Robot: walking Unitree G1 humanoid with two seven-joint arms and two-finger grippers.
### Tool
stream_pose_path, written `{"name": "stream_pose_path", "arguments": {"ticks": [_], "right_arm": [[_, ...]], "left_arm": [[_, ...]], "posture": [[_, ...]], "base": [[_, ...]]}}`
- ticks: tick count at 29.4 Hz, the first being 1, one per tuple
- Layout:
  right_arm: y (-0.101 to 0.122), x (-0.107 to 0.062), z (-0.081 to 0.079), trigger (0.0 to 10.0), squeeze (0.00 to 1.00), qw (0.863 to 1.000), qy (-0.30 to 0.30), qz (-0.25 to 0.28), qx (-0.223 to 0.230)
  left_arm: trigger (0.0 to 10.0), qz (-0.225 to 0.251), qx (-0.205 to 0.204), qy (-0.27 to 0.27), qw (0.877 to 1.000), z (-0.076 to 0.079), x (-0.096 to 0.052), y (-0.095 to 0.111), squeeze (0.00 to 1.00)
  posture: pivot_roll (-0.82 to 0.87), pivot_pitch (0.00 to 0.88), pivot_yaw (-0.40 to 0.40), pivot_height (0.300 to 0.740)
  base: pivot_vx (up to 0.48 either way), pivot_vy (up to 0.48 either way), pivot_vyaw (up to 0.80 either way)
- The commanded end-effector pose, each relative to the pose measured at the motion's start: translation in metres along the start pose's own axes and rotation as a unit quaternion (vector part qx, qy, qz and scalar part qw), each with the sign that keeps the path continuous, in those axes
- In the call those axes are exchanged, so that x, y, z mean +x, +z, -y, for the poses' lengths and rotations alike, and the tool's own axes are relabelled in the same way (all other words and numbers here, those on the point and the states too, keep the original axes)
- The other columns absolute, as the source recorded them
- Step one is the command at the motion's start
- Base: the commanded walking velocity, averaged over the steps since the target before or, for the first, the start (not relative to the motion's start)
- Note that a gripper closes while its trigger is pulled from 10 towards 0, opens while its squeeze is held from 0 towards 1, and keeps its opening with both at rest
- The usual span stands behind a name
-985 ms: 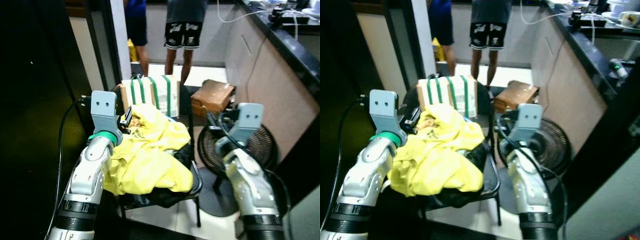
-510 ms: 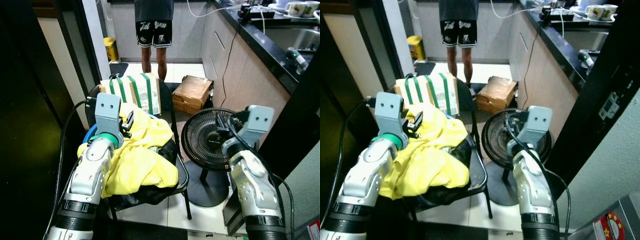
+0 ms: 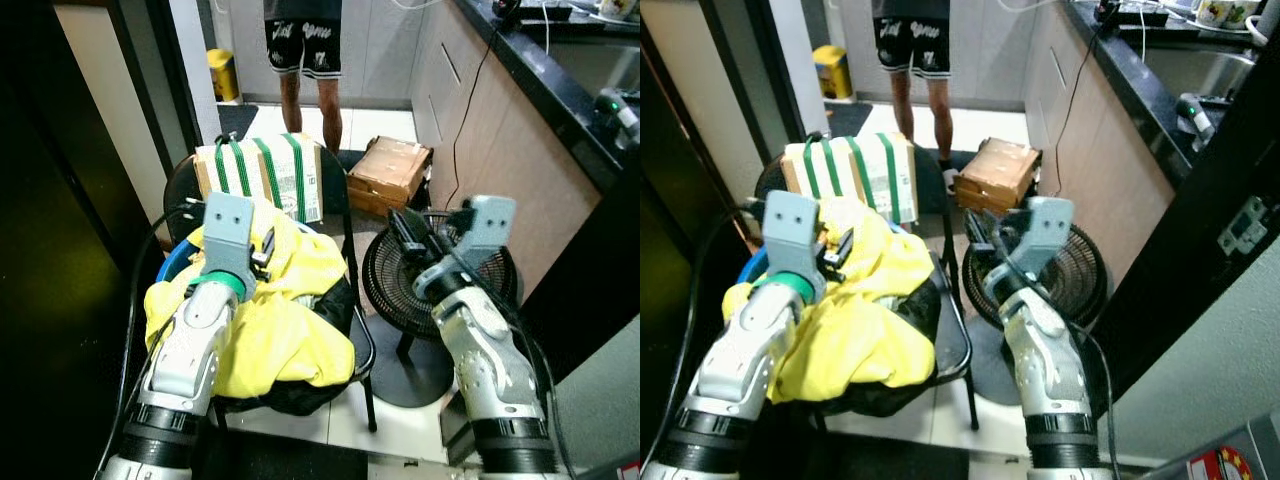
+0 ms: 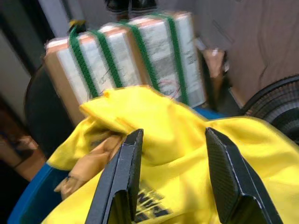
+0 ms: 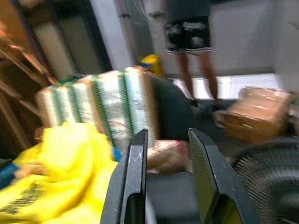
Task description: Clothes washing
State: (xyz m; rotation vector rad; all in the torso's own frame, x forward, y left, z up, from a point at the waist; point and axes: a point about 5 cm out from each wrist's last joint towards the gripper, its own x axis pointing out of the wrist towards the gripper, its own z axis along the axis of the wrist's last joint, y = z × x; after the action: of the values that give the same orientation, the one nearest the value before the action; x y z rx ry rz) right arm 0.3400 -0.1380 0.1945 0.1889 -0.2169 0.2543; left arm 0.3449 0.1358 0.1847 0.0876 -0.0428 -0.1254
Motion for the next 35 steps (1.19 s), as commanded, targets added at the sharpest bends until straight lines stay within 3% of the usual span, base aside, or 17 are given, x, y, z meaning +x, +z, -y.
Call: {"name": "stream_pose_path", "arguments": {"ticks": [1, 6, 9, 10, 11, 12, 13, 14, 17, 19, 21, 23, 25, 27, 31, 35], "right_arm": [[-0.008, -0.002, 0.001, 10.0, 0.0, 1.0, -0.008, -0.011, -0.006], [-0.013, 0.0, -0.016, 10.0, 0.0, 0.996, 0.081, -0.026, 0.004], [-0.021, 0.006, -0.045, 10.0, 0.0, 0.971, 0.231, -0.067, -0.003], [-0.021, 0.005, -0.057, 10.0, 0.33, 0.958, 0.28, -0.068, 0.005], [-0.021, 0.005, -0.057, 10.0, 0.33, 0.958, 0.28, -0.068, 0.005], [-0.022, 0.004, -0.068, 10.0, 0.89, 0.945, 0.318, -0.073, 0.025], [-0.022, 0.004, -0.068, 10.0, 0.89, 0.945, 0.318, -0.073, 0.025], [-0.024, 0.002, -0.077, 10.0, 1.0, 0.933, 0.349, -0.074, 0.041], [-0.03, 0.001, -0.088, 10.0, 1.0, 0.918, 0.383, -0.086, 0.061], [-0.036, 0.003, -0.089, 10.0, 1.0, 0.916, 0.384, -0.1, 0.057], [-0.055, 0.01, -0.085, 10.0, 1.0, 0.928, 0.345, -0.14, 0.022], [-0.055, 0.01, -0.085, 10.0, 1.0, 0.928, 0.345, -0.14, 0.022], [-0.069, 0.022, -0.07, 10.0, 1.0, 0.952, 0.255, -0.17, 0.003], [-0.072, 0.026, -0.063, 10.0, 1.0, 0.959, 0.221, -0.18, 0.008], [-0.071, 0.033, -0.055, 10.0, 1.0, 0.964, 0.184, -0.189, 0.043], [-0.07, 0.034, -0.052, 10.0, 1.0, 0.964, 0.175, -0.193, 0.048]], "left_arm": [[10.0, -0.004, -0.007, 0.016, 1.0, -0.007, 0.001, -0.002, 0.0], [10.0, -0.002, -0.002, 0.021, 1.0, -0.008, -0.002, 0.0, 0.0], [10.0, -0.014, 0.019, 0.029, 0.999, -0.014, -0.007, -0.005, 0.0], [10.0, -0.017, 0.021, 0.035, 0.999, -0.02, -0.011, -0.007, 0.0], [10.0, -0.017, 0.021, 0.035, 0.999, -0.02, -0.011, -0.007, 0.0], [10.0, -0.02, 0.027, 0.04, 0.999, -0.028, -0.015, -0.01, 0.0], [10.0, -0.02, 0.027, 0.04, 0.999, -0.028, -0.015, -0.01, 0.0], [10.0, -0.028, 0.034, 0.047, 0.998, -0.035, -0.019, -0.014, 0.0], [10.0, -0.041, 0.046, 0.059, 0.996, -0.047, -0.025, -0.021, 0.0], [10.0, -0.046, 0.053, 0.063, 0.996, -0.052, -0.027, -0.023, 0.0], [10.0, -0.052, 0.066, 0.065, 0.994, -0.059, -0.032, -0.024, 0.0], [10.0, -0.052, 0.066, 0.065, 0.994, -0.059, -0.032, -0.024, 0.0], [10.0, -0.063, 0.07, 0.072, 0.993, -0.069, -0.037, -0.026, 0.0], [10.0, -0.066, 0.069, 0.074, 0.993, -0.073, -0.039, -0.025, 0.0], [10.0, -0.077, 0.08, 0.07, 0.991, -0.082, -0.044, -0.025, 0.0], [10.0, -0.083, 0.086, 0.068, 0.991, -0.084, -0.046, -0.026, 0.0]], "posture": [[0.06, 0.004, 0.071, 0.74], [0.08, 0.024, 0.063, 0.74], [0.11, 0.043, 0.05, 0.74], [0.11, 0.047, 0.049, 0.74], [0.11, 0.047, 0.049, 0.74], [0.11, 0.052, 0.055, 0.74], [0.11, 0.052, 0.055, 0.74], [0.11, 0.054, 0.055, 0.74], [0.12, 0.068, 0.052, 0.74], [0.13, 0.072, 0.05, 0.74], [0.13, 0.076, 0.05, 0.74], [0.13, 0.076, 0.05, 0.74], [0.14, 0.099, 0.059, 0.74], [0.14, 0.105, 0.061, 0.74], [0.15, 0.125, 0.072, 0.74], [0.15, 0.13, 0.076, 0.74]], "base": [[0.0, 0.0, 0.0], [0.0, 0.0, 0.0], [0.0, 0.0, 0.0], [0.0, 0.0, 0.0], [0.0, 0.0, 0.0], [0.0, 0.0, 0.0], [0.0, 0.0, 0.0], [0.0, 0.0, 0.0], [0.0, 0.0, 0.0], [0.0, 0.0, 0.0], [0.0, 0.0, 0.0], [0.0, 0.0, 0.0], [0.0, 0.0, 0.0], [0.0, 0.0, 0.0], [0.0, 0.0, 0.0], [0.0, 0.0, 0.0]]}}
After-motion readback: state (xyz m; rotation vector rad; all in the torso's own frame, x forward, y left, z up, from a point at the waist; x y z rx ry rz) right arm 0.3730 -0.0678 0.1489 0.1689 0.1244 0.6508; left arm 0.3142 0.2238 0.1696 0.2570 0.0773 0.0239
